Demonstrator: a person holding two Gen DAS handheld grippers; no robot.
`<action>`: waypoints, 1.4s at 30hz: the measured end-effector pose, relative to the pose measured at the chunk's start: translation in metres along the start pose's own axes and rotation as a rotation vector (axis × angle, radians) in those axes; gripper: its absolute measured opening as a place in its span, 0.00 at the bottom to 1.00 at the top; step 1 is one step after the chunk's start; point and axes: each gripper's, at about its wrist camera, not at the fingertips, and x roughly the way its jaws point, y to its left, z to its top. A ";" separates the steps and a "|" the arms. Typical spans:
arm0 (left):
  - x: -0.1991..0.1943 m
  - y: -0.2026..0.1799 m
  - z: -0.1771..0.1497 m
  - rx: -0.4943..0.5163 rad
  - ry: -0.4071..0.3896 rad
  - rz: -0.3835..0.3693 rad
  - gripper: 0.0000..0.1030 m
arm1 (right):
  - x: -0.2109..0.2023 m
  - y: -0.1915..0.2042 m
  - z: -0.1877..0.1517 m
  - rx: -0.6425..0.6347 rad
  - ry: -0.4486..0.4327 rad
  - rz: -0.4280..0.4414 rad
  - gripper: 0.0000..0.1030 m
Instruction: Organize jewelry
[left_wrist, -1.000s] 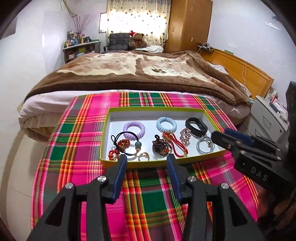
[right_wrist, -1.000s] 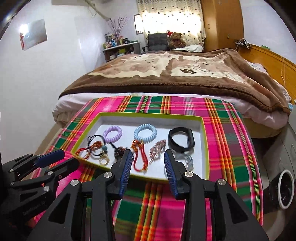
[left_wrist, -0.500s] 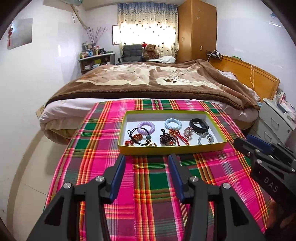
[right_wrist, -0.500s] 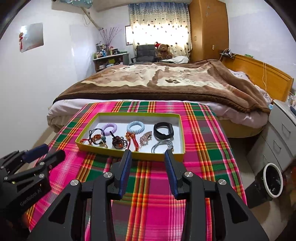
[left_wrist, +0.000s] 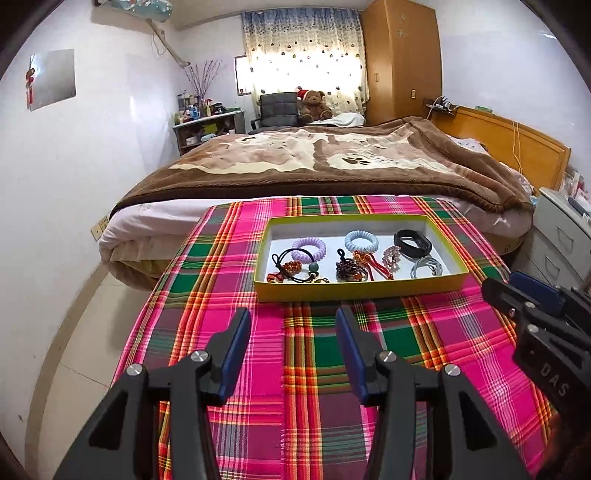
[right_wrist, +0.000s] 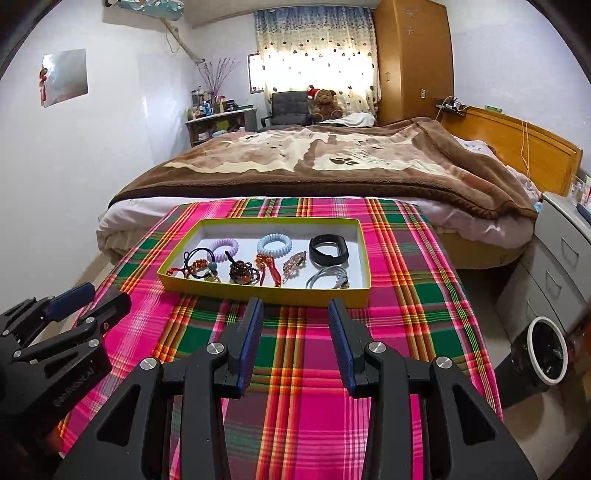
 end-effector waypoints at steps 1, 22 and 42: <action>0.000 0.000 -0.001 -0.008 0.002 -0.020 0.48 | 0.000 0.000 0.000 0.001 0.003 0.001 0.36; 0.000 0.001 -0.003 -0.042 0.010 -0.068 0.48 | 0.003 0.002 0.000 0.009 0.008 0.001 0.36; 0.001 0.001 -0.003 -0.042 0.021 -0.070 0.48 | 0.004 0.004 -0.003 0.009 0.010 0.002 0.36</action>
